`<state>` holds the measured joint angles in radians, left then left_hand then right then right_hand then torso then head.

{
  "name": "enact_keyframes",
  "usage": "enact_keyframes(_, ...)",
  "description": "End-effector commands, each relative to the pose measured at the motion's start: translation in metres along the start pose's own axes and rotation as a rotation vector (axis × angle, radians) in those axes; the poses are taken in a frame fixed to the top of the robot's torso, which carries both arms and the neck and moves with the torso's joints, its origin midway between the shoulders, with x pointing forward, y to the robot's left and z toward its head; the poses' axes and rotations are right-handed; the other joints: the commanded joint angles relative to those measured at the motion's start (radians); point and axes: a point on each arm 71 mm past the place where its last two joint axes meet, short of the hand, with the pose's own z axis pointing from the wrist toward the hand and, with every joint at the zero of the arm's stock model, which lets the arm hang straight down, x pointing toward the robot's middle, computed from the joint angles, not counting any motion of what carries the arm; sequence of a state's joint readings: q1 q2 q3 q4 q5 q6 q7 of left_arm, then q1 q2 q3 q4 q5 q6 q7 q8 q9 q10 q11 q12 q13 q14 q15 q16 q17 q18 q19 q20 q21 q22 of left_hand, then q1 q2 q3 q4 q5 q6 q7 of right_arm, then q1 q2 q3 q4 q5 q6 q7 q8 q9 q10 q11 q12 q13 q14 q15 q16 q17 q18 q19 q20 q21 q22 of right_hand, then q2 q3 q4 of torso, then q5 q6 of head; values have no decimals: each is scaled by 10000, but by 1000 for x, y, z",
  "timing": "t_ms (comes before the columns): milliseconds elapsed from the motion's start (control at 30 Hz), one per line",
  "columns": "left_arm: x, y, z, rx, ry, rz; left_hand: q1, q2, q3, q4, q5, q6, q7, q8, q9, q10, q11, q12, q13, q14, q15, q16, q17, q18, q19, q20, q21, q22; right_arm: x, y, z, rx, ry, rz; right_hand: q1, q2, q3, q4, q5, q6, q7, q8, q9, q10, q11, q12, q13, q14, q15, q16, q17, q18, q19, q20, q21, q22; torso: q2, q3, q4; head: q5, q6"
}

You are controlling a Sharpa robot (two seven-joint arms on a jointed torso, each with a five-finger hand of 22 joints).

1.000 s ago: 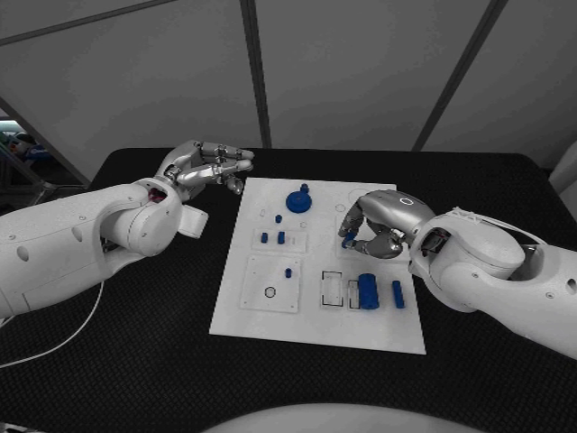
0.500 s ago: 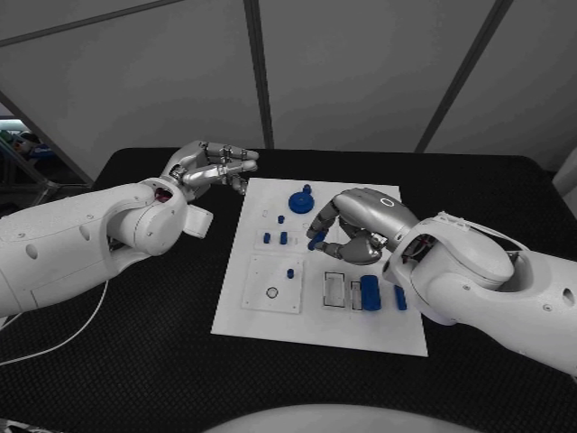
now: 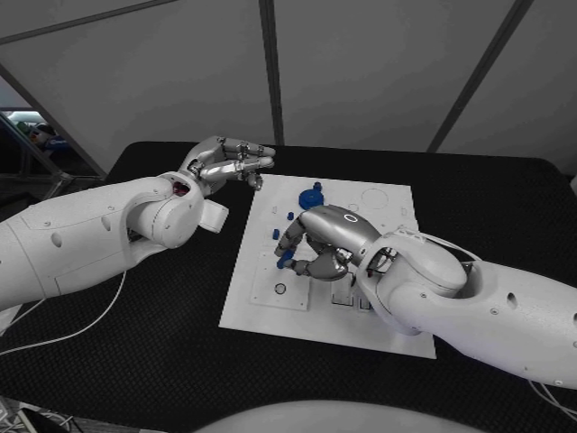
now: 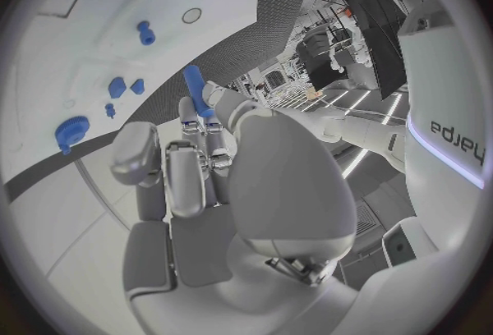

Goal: Assemble the parts on the task board

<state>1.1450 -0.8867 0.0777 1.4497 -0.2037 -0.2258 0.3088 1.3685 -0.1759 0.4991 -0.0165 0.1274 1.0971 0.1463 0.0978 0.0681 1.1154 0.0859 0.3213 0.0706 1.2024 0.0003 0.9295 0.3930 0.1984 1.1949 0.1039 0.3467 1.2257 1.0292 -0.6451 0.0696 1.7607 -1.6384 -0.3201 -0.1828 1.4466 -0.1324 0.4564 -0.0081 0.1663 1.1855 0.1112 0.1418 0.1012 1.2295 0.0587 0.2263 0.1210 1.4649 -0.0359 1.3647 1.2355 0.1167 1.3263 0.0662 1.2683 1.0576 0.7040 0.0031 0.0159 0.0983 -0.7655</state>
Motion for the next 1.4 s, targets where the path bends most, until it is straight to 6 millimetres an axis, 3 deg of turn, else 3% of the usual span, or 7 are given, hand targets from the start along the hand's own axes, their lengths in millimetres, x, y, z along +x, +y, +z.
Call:
enact_keyframes(33,1,-1,1,78,112,-69,-12,83,-31,-25,-20,21,56,18,-7,-27,-20,57,3,-5,45,-51,-20,-166,-1,5,-39,-20,9,1,3,-258,445,81,146,141,-36,-36,29,-26,74,-9,18,228,-165,57,104,438,-4,36,11,-128,54,12,22,-6,1,14,-30,53,-23)
enact_keyframes(433,3,0,2,66,156,-89,-15,84,-33,-23,-21,20,57,17,-7,-28,-19,58,3,-5,45,-52,-21,-166,0,5,-40,-21,36,-3,3,-84,1443,-67,140,138,-40,-38,28,-30,75,-11,17,223,-164,53,108,438,-2,37,12,-130,56,13,26,1,0,17,-20,122,-110)
enact_keyframes(1400,2,1,1,-15,210,-108,-45,108,-38,0,-19,13,59,13,-9,-40,-16,66,1,-5,49,-64,-34,-167,4,7,-55,-35,44,-5,8,241,1732,-940,-34,120,-112,-49,-18,-191,111,-98,-5,68,-114,-83,169,435,43,44,4,-116,5,57,-13,-59,3,-2,-11,178,-234)
